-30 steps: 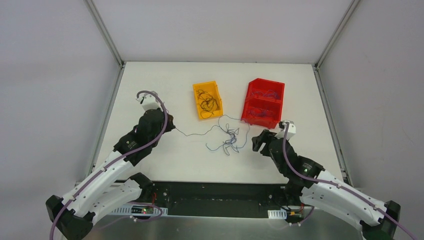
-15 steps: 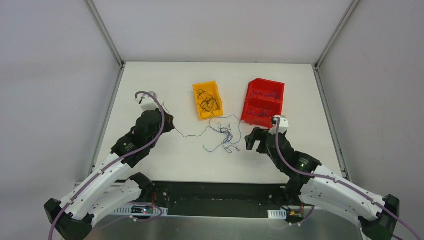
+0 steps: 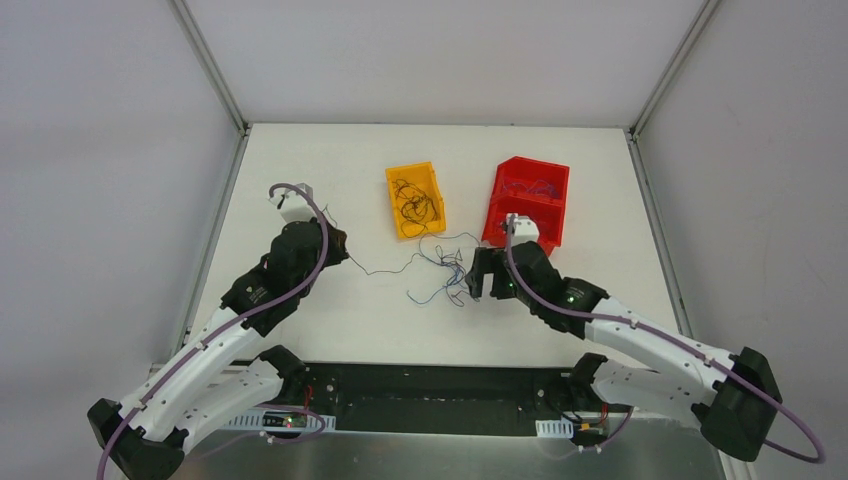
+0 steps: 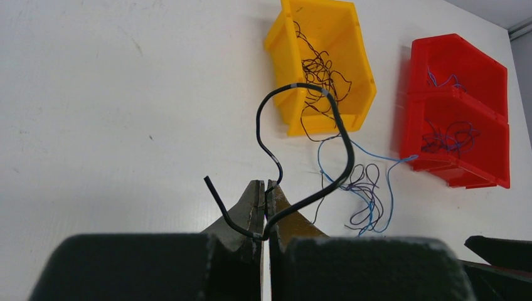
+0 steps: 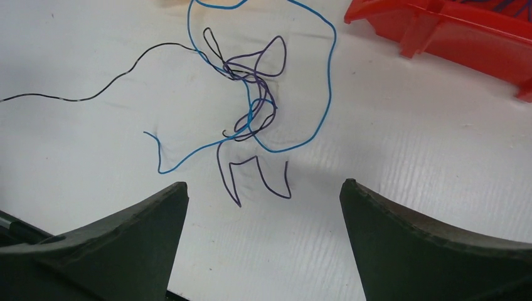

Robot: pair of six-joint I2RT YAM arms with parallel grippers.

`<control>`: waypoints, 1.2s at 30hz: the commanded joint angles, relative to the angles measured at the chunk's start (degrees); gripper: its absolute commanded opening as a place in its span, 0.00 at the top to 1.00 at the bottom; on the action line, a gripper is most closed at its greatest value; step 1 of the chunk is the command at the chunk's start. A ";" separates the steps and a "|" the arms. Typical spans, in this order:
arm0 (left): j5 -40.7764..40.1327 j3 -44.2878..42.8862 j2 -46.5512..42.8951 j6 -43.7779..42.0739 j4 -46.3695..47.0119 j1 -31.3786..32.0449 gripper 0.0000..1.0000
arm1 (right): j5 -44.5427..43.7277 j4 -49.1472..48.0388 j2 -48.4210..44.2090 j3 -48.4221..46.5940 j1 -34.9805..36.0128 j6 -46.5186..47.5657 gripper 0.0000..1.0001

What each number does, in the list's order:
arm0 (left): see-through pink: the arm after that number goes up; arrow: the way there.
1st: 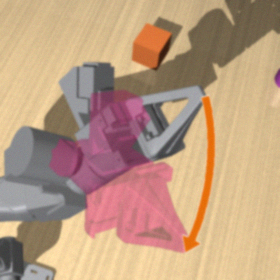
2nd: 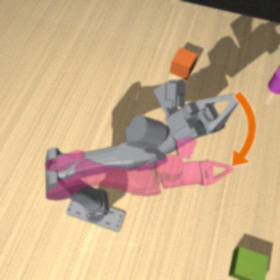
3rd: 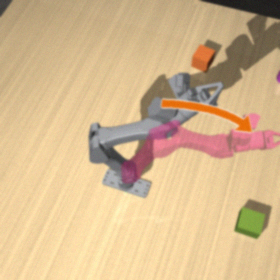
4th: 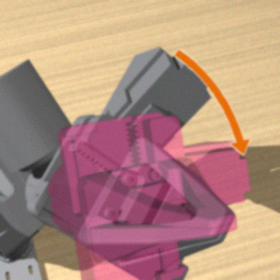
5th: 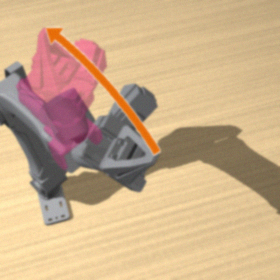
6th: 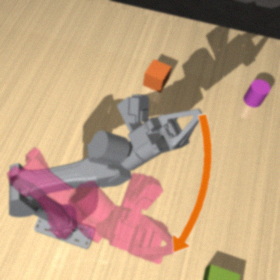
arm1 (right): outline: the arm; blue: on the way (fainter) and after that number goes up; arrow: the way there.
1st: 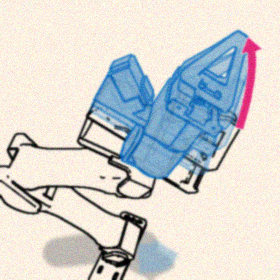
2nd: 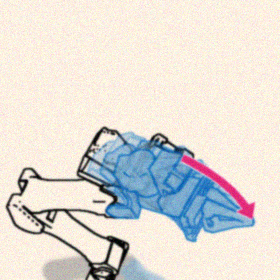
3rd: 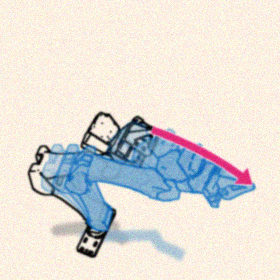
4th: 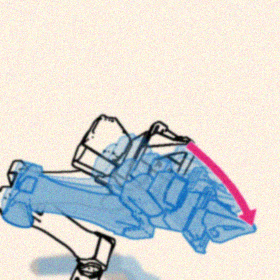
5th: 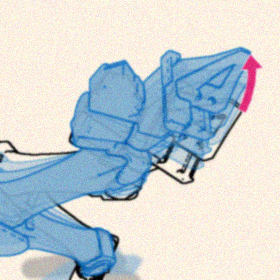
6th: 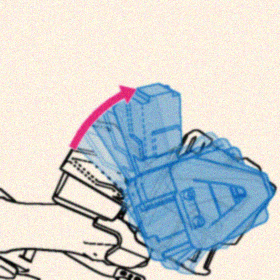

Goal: Untangle the cables

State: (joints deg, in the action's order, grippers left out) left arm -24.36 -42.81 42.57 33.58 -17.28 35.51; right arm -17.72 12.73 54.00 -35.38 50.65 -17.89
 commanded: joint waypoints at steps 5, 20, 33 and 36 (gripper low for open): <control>0.77 -1.21 -0.54 -0.27 -1.38 -0.70 1.00 | 9.26 -4.75 7.68 -5.20 -2.20 -0.12 0.05; -2.82 -2.49 1.26 -1.41 -1.40 -0.70 1.00 | 3.65 -1.02 29.32 -17.18 -3.45 -1.49 0.11; -3.68 -1.04 -0.46 -0.89 -1.44 -0.70 1.00 | -4.09 -5.86 43.43 -24.08 -4.73 -2.79 0.38; -4.90 -1.09 -0.10 -1.21 -1.53 -0.69 1.00 | -3.90 -5.28 44.87 -24.11 -5.60 -2.84 0.45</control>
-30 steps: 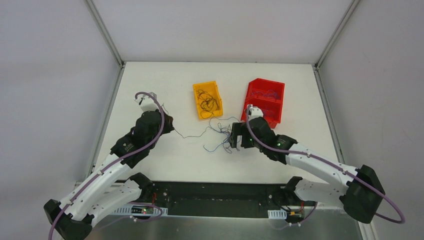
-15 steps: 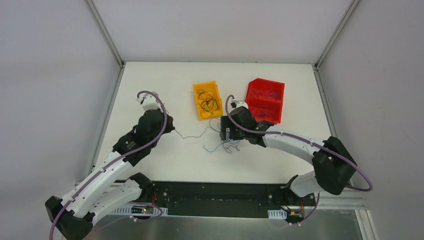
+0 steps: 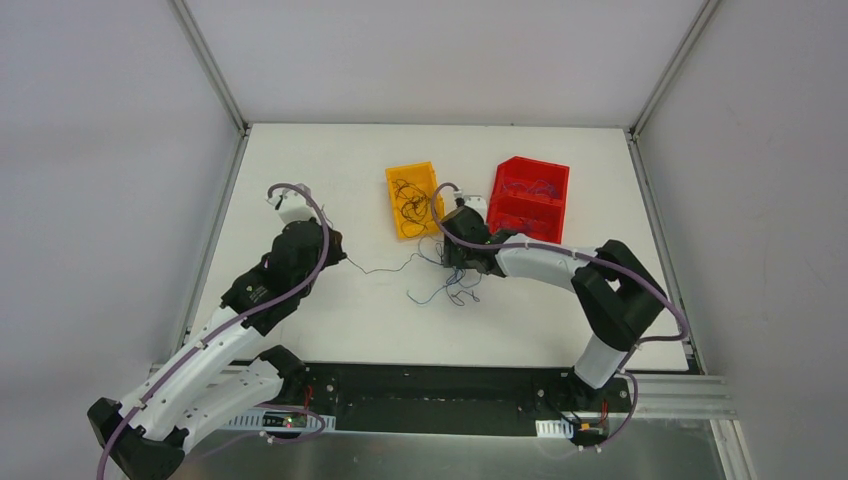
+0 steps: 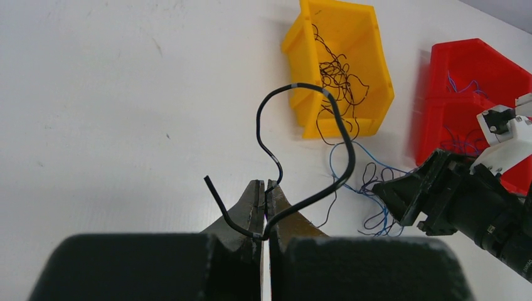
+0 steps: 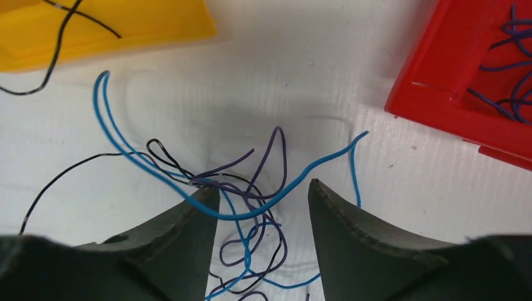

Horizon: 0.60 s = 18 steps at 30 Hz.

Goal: Untangle the cables

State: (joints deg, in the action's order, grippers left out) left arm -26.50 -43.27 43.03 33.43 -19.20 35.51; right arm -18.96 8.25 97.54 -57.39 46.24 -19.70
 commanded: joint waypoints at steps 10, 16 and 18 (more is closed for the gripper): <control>-18.65 -1.62 -0.44 4.47 -5.69 -0.75 1.00 | -0.72 -0.92 -7.96 4.47 -3.32 -3.50 1.00; -32.35 -3.38 -1.16 8.54 -12.08 -1.05 1.00 | 1.34 4.48 -24.38 12.37 -8.50 -3.67 1.00; -35.79 -4.17 -1.66 10.36 -14.59 -1.05 1.00 | 0.81 7.54 -30.06 14.55 -10.73 -3.81 1.00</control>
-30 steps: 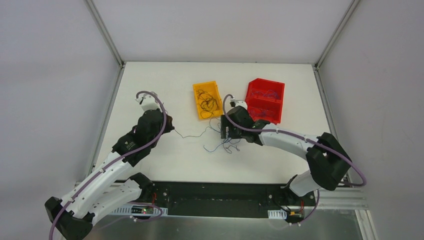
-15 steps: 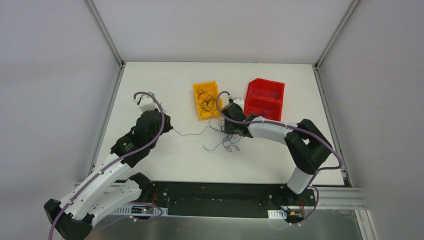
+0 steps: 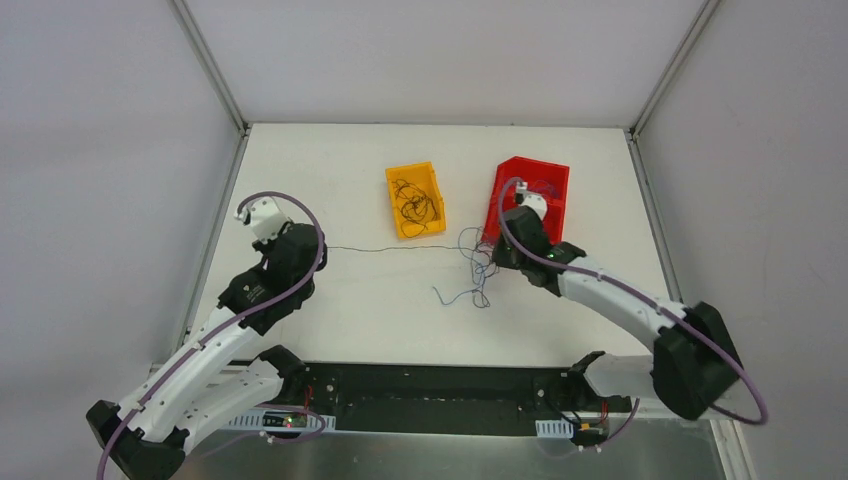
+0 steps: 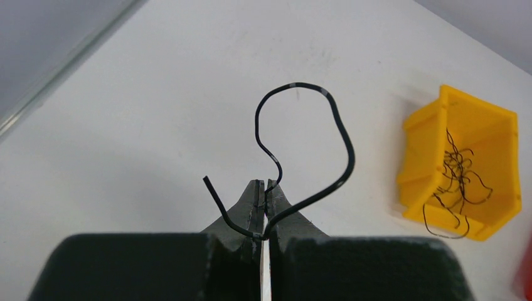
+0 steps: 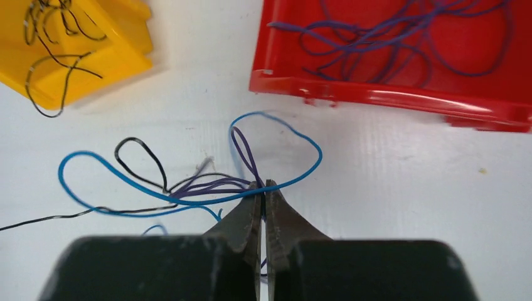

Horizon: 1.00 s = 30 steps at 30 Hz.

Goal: Untangle the cables

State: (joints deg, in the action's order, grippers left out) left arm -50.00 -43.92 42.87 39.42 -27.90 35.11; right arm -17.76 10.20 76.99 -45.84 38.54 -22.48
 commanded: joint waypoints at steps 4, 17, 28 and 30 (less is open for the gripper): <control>-19.38 -3.86 -5.48 6.43 -9.01 -0.75 1.00 | -3.04 13.88 -18.49 4.97 -10.28 -3.57 1.00; -24.00 -5.76 -12.14 3.36 -9.45 -0.75 1.00 | 1.05 16.53 -35.77 10.55 -25.18 -8.35 1.00; -7.56 -8.37 -4.37 4.41 -9.11 -0.75 1.00 | 31.25 11.79 -35.30 5.71 -25.12 -1.82 1.00; -7.07 -8.33 -2.98 3.53 -9.17 -0.75 1.00 | 24.56 14.29 -35.79 4.00 -25.24 -2.44 1.00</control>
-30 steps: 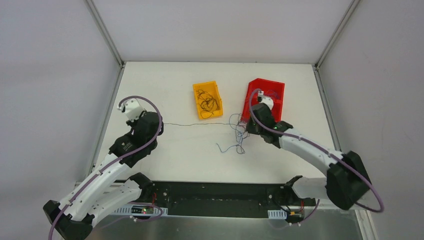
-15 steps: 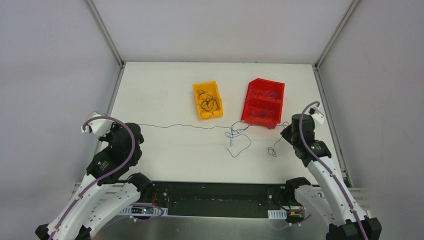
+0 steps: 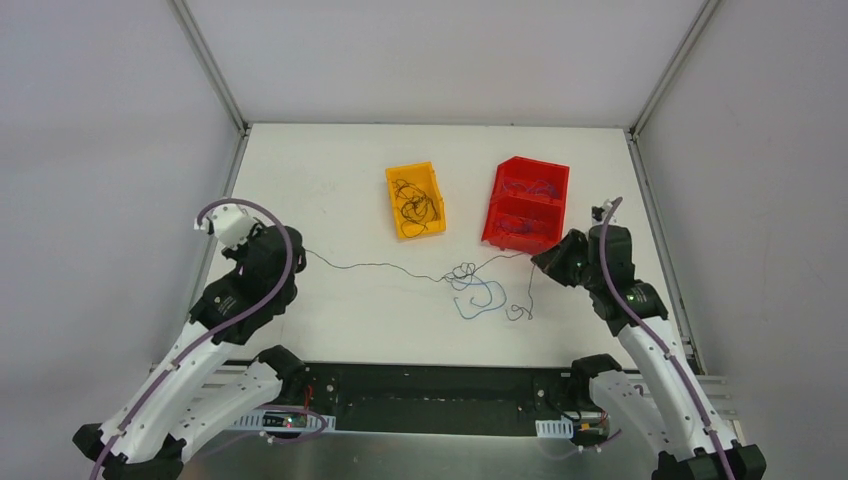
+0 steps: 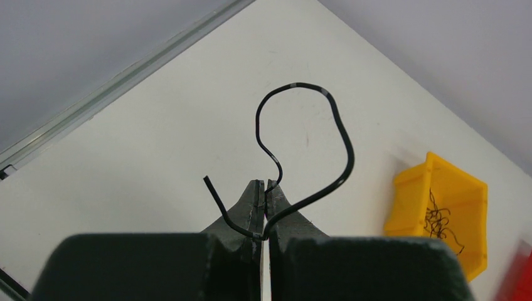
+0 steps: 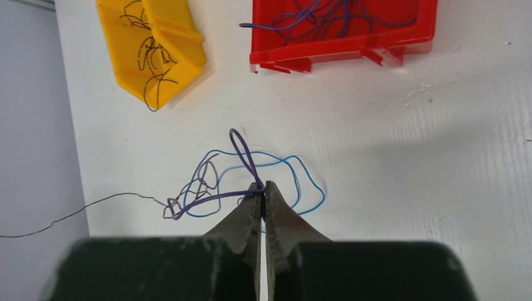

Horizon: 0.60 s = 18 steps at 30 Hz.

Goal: Untangle the cables

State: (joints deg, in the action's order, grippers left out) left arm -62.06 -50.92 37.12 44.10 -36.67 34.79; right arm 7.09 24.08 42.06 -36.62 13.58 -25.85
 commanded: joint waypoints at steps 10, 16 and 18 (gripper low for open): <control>-13.79 -0.83 -6.40 -6.06 -1.28 -0.42 1.00 | -60.28 22.73 -4.11 -11.45 -2.51 -21.59 1.00; -19.14 0.11 -15.40 -5.91 -1.39 -0.42 1.00 | -59.92 21.74 -6.86 -8.51 -2.58 -23.83 1.00; -18.81 -0.04 -15.92 -6.60 -1.39 -0.42 1.00 | -59.16 21.78 -6.48 -8.68 -2.59 -23.63 1.00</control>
State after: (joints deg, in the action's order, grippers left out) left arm -76.25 -50.85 22.72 39.53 -36.82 34.79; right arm -47.33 44.29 35.16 -45.60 11.33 -46.35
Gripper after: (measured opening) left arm 0.010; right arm 0.012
